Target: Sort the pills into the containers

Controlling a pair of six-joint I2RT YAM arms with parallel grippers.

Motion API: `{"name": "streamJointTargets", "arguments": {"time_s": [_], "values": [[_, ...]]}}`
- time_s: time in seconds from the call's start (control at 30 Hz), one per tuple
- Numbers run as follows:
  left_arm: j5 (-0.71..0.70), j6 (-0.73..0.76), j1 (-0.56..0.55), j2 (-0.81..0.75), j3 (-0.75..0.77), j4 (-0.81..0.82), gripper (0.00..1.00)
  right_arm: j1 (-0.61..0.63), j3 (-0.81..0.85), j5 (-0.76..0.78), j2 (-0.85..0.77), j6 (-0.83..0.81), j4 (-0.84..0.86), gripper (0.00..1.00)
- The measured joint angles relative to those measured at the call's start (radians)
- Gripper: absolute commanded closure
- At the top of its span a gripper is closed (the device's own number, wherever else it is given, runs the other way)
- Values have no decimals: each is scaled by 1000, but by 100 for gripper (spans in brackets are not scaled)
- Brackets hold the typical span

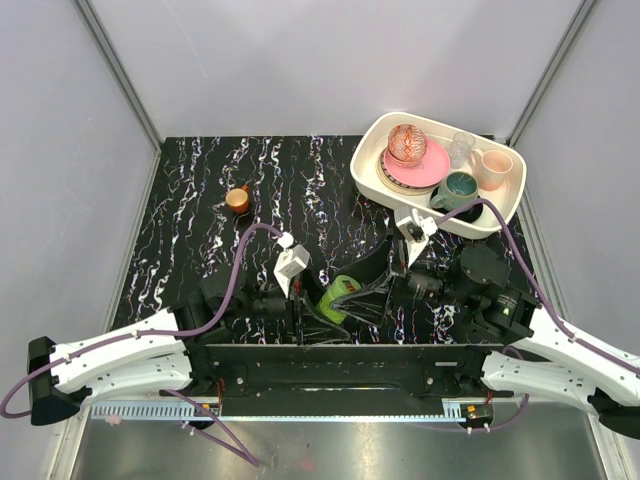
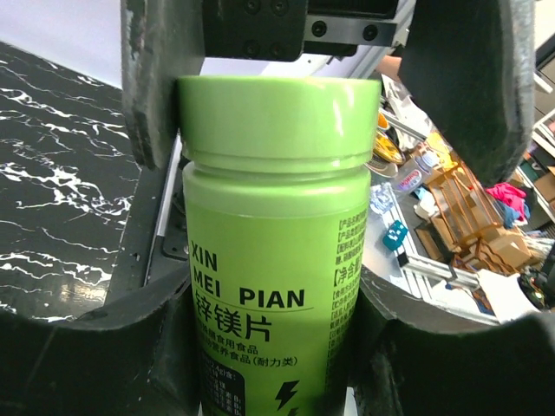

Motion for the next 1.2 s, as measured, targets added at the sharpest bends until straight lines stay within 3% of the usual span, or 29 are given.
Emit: {"name": "streamJointTargets", "arguments": {"time_s": [0.6,1.2], "values": [[-200,37,6,22,32,-131,100,8,197,560,57,225,-380,28],[-336,38,6,41,36,-166,100,8,210,602,129,386,-465,28]]}}
